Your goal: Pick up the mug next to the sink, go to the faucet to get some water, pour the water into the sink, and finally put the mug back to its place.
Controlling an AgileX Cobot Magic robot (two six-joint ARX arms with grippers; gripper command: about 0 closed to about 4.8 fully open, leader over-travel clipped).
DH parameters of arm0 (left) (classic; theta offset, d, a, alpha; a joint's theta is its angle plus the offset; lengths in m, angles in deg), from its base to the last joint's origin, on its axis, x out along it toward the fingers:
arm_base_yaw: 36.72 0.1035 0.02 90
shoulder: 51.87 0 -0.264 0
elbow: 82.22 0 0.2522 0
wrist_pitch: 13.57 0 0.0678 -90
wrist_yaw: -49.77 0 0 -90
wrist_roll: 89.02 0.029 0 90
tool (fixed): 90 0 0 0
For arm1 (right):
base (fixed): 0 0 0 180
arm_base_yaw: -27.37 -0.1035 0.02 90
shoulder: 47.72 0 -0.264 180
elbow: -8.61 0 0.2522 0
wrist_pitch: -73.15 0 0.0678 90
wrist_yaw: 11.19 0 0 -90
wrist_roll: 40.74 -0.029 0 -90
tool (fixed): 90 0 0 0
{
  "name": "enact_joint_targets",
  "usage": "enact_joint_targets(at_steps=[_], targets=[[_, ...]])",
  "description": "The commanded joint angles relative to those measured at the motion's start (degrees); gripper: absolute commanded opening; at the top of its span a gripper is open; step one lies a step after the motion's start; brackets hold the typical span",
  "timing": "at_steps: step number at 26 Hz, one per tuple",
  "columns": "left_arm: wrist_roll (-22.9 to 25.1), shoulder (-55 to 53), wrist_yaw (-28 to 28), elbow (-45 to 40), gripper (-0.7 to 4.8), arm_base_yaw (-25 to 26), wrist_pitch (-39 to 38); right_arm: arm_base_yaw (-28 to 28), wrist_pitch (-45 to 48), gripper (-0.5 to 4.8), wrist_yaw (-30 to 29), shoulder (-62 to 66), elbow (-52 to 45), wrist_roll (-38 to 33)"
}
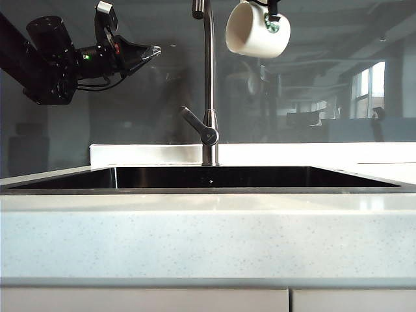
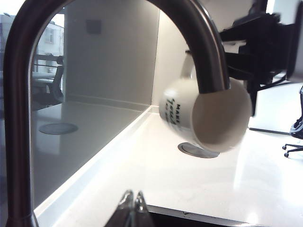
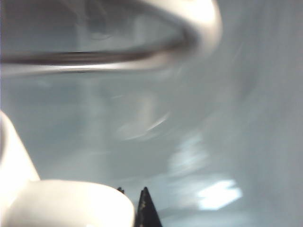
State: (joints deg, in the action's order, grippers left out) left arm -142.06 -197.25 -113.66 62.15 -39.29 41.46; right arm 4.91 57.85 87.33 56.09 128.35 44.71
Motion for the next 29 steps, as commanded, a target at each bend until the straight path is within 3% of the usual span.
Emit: enact_joint_targets(at_steps=[1, 5, 10, 13, 16, 18, 22, 26, 29], targets=[[-0.59, 0.70, 0.31, 0.09, -0.04, -0.13, 0.76, 0.96, -1.68, -0.05, 3.45, -1.20, 0.74, -25.73], [-1.03, 0.70, 0.28, 0.09, -0.04, -0.42, 0.76, 5.05, -9.81, -0.05, -1.07, -1.22, 0.74, -51.21], [-1.01, 0.70, 0.35, 0.09, -0.04, -0.83, 0.76, 13.64, -13.60, -0.05, -13.22, -1.31, -0.35, -71.60], [-0.98, 0.70, 0.59, 0.09, -0.04, -1.11, 0.74, 17.55, -10.88, -0.05, -16.50, -1.97, -5.42, -74.31], [-0.98, 0.70, 1.44, 0.09, -0.04, -1.25, 0.76, 22.21, -2.58, -0.05, -20.72, -3.91, -15.61, -80.96], [-1.01, 0.70, 1.42, 0.09, -0.04, -1.22, 0.76, 25.57, 6.16, -0.05, -23.10, -5.09, -23.50, -84.67], [-1.01, 0.70, 1.46, 0.09, -0.04, -1.22, 0.76, 31.21, 20.33, -0.05, -27.89, -5.49, -35.23, -85.64], [-1.01, 0.70, 1.66, 0.09, -0.04, -1.25, 0.74, 35.32, 35.76, -0.05, -25.62, -5.46, -46.40, -85.61], [-1.01, 0.70, 1.86, 0.09, -0.04, -1.40, 0.72, 36.06, 37.31, -0.05, -22.08, -5.40, -49.68, -85.24]])
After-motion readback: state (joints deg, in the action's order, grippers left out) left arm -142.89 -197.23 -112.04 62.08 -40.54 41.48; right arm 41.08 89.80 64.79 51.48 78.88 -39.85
